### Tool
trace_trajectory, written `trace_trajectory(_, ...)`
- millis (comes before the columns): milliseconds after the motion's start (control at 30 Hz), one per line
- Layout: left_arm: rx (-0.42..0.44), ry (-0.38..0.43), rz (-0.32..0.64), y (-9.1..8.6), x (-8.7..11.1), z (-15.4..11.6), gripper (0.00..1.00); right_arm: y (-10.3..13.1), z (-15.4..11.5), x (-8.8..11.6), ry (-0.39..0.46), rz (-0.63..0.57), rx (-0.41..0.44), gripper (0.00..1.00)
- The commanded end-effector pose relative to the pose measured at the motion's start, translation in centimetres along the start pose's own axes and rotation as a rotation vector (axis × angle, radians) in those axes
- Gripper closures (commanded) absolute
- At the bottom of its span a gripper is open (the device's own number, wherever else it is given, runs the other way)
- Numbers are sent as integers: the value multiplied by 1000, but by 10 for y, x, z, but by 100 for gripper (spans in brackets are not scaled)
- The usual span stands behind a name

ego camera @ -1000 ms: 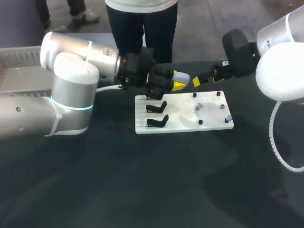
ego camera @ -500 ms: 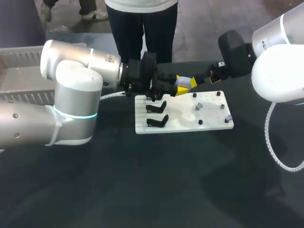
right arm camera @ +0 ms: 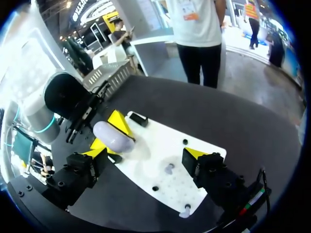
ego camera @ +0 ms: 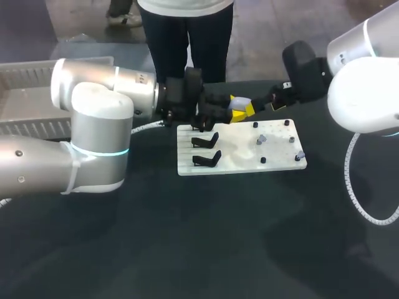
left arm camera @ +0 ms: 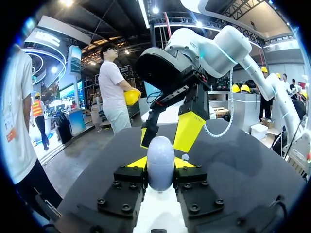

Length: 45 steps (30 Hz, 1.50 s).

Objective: Pick up each earbud case from the left stands, insert the matching earbuds, close the lid, and place the case in the box.

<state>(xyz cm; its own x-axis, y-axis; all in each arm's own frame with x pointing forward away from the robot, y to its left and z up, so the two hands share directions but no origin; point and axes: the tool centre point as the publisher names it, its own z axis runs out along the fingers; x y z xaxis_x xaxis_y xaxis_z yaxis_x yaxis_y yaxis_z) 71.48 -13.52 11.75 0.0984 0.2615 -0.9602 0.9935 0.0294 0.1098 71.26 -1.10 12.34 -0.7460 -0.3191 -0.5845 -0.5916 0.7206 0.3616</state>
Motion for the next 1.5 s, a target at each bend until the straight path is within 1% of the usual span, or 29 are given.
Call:
trace_trajectory(33,-6,-10,9,-6,-1,-1,100,-3,2,-2,-3,2,-4,0)
trace_trajectory(367,-4,-33,-6,-11,2,-1,100,0,-8,-8,-22,-11,19,0)
trace_trajectory(500,-17,-101,-40,-13,4,-6,100,0,-25,-7,-31,-21,74,0)
trace_trajectory(667,-30,-210,-51,-15,-1,-15,100,-11,-50,2,-36,-14,155,0)
trace_trajectory(733,-31,-251,-45,-16,-4,-18,100,-14,-57,7,-22,-15,191,0)
trace_trajectory(900,-31,-298,-47,-21,-11,-25,100,-22,-65,24,38,-15,244,0)
trace_trajectory(1000,-26,-300,-42,-25,-14,-29,100,-26,-65,37,78,-5,275,0)
trace_trajectory(1067,-23,-301,-38,-26,-15,-30,100,-29,-63,45,114,-11,318,0)
trace_trajectory(1200,-1,-276,-46,-29,-15,-30,100,-33,-61,60,162,-15,374,0)
trace_trajectory(1333,0,-270,-48,-31,-17,-31,100,-38,-61,73,200,3,424,0)
trace_trajectory(1500,-4,-273,-34,-32,-24,-34,100,-44,-61,80,213,27,440,0)
